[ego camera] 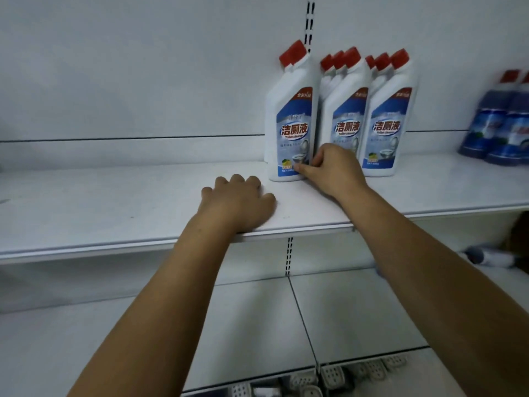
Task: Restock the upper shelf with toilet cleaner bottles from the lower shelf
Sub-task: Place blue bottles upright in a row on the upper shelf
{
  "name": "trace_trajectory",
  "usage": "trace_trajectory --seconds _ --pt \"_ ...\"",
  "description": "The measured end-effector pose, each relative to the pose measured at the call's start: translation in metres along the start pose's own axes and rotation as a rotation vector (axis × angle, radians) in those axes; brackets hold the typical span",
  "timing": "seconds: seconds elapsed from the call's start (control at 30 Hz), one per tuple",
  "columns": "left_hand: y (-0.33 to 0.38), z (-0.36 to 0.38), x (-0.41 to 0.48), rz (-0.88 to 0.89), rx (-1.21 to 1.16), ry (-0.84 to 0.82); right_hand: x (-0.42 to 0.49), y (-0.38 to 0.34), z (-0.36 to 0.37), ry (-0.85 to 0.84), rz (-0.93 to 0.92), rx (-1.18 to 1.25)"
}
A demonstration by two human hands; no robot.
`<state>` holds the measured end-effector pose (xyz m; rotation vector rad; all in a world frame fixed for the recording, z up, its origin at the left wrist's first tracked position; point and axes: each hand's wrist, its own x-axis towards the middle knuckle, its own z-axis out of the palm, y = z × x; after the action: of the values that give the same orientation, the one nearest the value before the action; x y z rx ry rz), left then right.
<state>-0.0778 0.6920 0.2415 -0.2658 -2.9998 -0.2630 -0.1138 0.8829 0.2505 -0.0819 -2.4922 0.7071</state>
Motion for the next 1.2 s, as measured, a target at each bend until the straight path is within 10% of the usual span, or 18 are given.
trace_trajectory --seconds 0.67,0.9,1.2 --pt "0.007 -0.001 -0.003 -0.029 -0.007 -0.005 0.012 -0.01 -0.001 -0.111 0.023 -0.112" --pt "0.024 -0.001 -0.008 0.016 -0.061 0.025 -0.025 0.039 -0.038 -0.387 -0.141 -0.072" --pt "0.156 0.024 -0.013 0.227 -0.049 0.026 -0.073 0.156 -0.125 -0.2 -0.029 -0.19"
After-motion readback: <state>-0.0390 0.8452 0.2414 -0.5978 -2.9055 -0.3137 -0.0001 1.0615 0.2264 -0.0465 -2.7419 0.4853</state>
